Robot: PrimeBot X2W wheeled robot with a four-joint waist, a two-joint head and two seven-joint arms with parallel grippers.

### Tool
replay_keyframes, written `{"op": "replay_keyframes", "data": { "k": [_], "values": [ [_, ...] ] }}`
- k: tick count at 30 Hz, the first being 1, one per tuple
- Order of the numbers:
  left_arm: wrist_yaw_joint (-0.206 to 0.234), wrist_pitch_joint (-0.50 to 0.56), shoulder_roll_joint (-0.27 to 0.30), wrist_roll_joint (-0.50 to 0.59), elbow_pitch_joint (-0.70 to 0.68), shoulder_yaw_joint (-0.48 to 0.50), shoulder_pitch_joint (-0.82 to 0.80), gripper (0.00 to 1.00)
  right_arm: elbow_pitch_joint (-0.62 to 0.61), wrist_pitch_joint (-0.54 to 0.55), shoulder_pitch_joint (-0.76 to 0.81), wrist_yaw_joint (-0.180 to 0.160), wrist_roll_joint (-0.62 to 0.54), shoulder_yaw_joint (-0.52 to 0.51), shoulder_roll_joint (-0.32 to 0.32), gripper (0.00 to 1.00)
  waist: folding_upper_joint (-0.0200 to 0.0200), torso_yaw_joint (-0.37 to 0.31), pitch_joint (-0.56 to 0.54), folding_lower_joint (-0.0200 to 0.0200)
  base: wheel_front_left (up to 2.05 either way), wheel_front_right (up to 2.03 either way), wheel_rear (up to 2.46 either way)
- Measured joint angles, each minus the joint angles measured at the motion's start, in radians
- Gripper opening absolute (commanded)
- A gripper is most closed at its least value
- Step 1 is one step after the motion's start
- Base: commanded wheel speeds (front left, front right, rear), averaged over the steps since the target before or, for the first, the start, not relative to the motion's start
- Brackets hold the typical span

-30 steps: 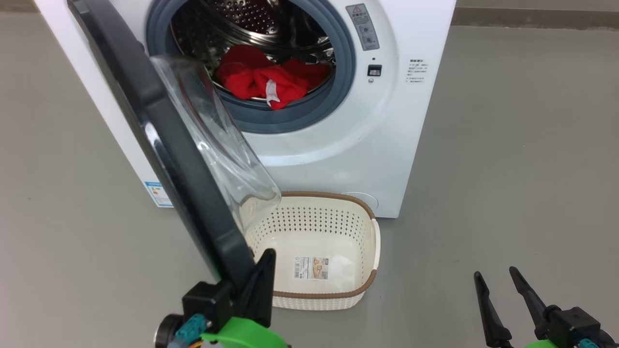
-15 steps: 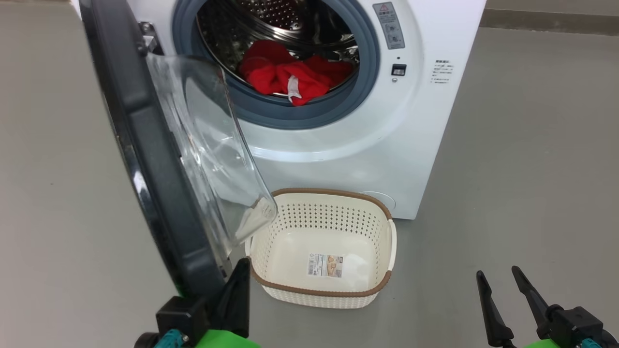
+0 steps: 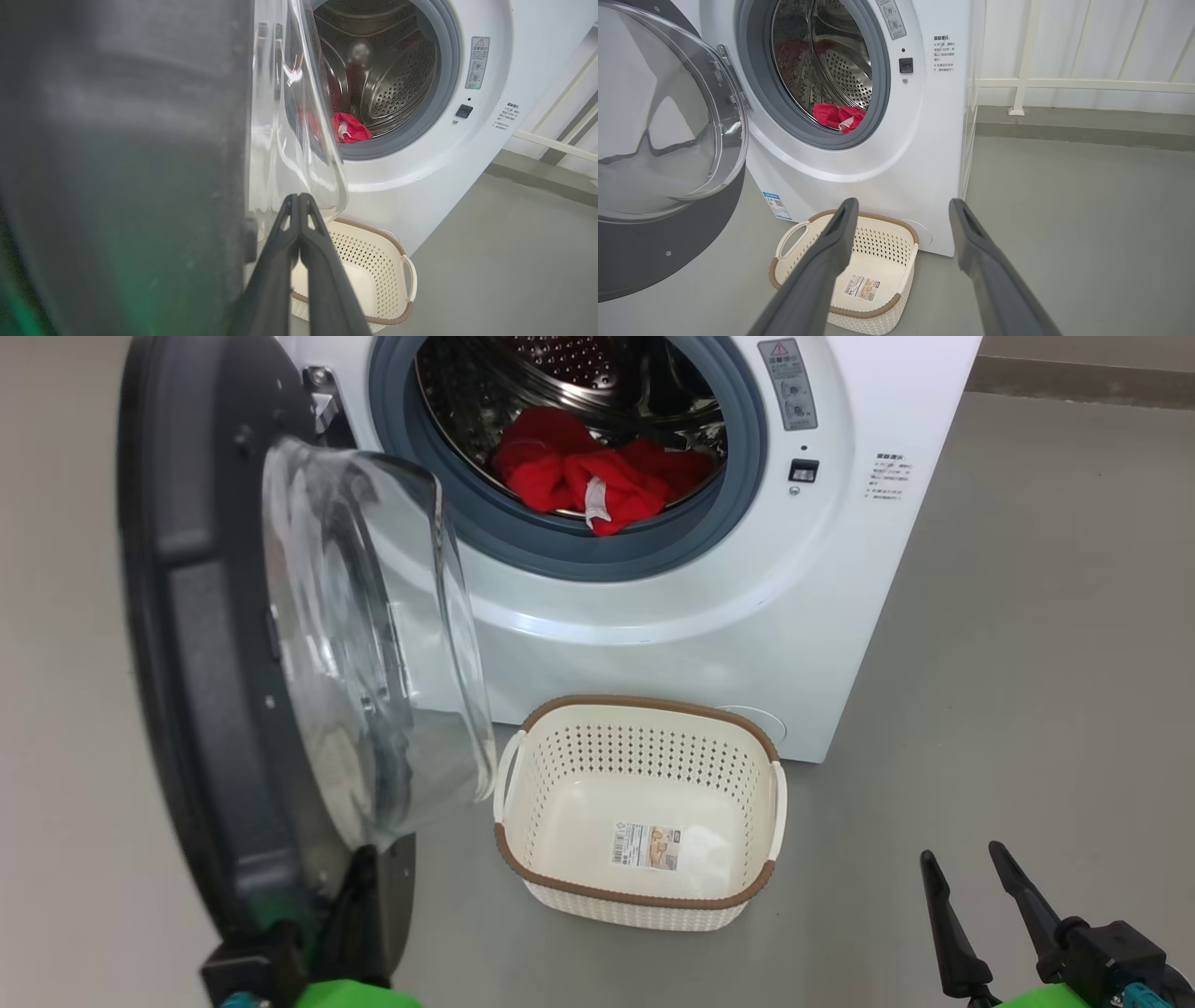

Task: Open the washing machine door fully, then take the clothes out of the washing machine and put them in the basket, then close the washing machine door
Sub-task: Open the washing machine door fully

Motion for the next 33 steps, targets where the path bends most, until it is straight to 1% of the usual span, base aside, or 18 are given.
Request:
{"op": "replay_keyframes", "data": {
  "k": [8,13,20,23,30,33],
  "values": [
    [0.017,-0.034,0.034,-0.025,0.003,0.089,0.035,0.00,0.000,0.000,0.000,0.000,0.000,-0.002,0.000,1.00,0.0000,0.003,-0.003,0.0000,0.00,0.00,0.00],
    [0.018,-0.057,0.051,-0.050,0.007,0.146,0.042,0.00,0.000,0.000,-0.001,0.000,0.000,-0.003,0.000,1.00,0.0000,0.001,-0.001,0.0000,0.00,0.00,0.00],
    [0.028,-0.078,0.089,-0.052,0.039,0.212,0.049,0.00,-0.003,0.000,-0.008,0.000,-0.007,-0.006,0.000,1.00,0.0000,-0.003,0.011,0.0000,0.00,0.00,0.00],
    [0.027,-0.086,0.093,-0.051,0.057,0.233,0.049,0.00,-0.004,0.000,-0.008,0.000,-0.008,-0.014,0.000,1.00,0.0000,-0.003,0.018,0.0000,0.00,0.00,0.00],
    [0.001,-0.103,0.092,-0.058,0.110,0.318,0.043,0.00,-0.018,0.000,-0.012,0.000,-0.028,-0.025,0.000,1.00,0.0000,-0.005,0.049,0.0000,0.00,0.00,0.00],
    [-0.034,-0.104,0.091,-0.058,0.132,0.356,0.033,0.00,-0.026,0.000,-0.021,0.000,-0.039,-0.031,0.000,1.00,0.0000,-0.003,0.066,0.0000,0.00,0.00,0.00]
  ]
}}
